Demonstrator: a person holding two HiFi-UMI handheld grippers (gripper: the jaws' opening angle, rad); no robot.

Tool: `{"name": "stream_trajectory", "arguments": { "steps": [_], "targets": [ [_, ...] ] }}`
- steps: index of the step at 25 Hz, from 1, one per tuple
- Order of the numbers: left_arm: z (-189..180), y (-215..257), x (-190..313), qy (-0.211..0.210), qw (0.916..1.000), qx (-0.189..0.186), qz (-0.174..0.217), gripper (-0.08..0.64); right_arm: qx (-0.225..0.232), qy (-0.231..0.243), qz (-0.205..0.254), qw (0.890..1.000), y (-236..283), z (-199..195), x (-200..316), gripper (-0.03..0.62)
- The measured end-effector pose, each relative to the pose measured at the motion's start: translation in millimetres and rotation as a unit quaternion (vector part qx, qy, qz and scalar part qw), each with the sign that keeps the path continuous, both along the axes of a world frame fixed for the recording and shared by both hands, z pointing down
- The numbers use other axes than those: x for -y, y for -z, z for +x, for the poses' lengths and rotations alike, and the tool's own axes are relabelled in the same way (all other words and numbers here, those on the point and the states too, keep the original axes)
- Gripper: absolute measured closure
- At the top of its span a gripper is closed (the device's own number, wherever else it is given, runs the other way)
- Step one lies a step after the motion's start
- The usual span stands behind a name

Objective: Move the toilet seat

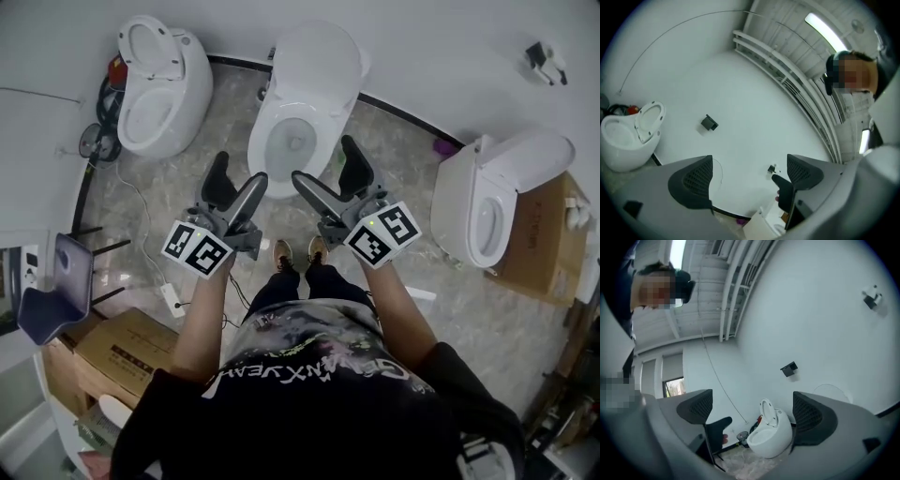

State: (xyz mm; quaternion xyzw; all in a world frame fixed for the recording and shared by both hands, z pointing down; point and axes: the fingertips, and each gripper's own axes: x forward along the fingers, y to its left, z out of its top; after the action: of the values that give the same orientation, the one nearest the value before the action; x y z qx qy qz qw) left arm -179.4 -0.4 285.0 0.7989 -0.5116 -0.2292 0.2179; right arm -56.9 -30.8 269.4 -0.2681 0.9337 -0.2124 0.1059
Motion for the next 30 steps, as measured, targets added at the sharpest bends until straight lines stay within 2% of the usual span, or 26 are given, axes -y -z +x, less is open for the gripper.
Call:
{"name": "stream_trajectory", "arguments": {
  "steps": [5, 10, 14, 16, 20, 26, 30],
  "targets": [
    [-4.2, -24.4, 16.3, 0.04, 0.9933, -0.106, -0.02, 0.078, 0.093, -0.002, -0.084, 0.992, -23.8, 5.3, 25.6, 0.067],
    [-14.0, -68.2, 24.6, 0.096, 0.9712, -0.214, -0.043, 0.078, 0.171, -0.024, -0.17, 0.97, -65.2, 13.8, 45.8, 0.067],
    [-14.4, -118.2, 32.7, 0.12, 0.9561, -0.257, -0.076, 0.078, 0.199, -0.048, -0.232, 0.951, -117.4, 17.7, 62.0, 0.067],
    [-14.6, -146.9, 34.0, 0.133, 0.9477, -0.274, -0.095, 0.078, 0.201, -0.064, -0.257, 0.943, -147.3, 20.6, 69.1, 0.067],
    [-16.4, -210.3, 33.7, 0.161, 0.9252, -0.319, -0.129, 0.078, 0.169, -0.099, -0.29, 0.937, -211.4, 26.6, 80.2, 0.067],
    [-22.3, -320.0, 22.7, 0.199, 0.8984, -0.348, -0.179, 0.078, 0.161, -0.124, -0.342, 0.917, -318.0, 27.3, 81.4, 0.069],
    [-25.8, -385.0, 14.1, 0.216, 0.8877, -0.351, -0.205, 0.077, 0.164, -0.149, -0.387, 0.895, -388.3, 24.7, 74.2, 0.069]
  ]
}}
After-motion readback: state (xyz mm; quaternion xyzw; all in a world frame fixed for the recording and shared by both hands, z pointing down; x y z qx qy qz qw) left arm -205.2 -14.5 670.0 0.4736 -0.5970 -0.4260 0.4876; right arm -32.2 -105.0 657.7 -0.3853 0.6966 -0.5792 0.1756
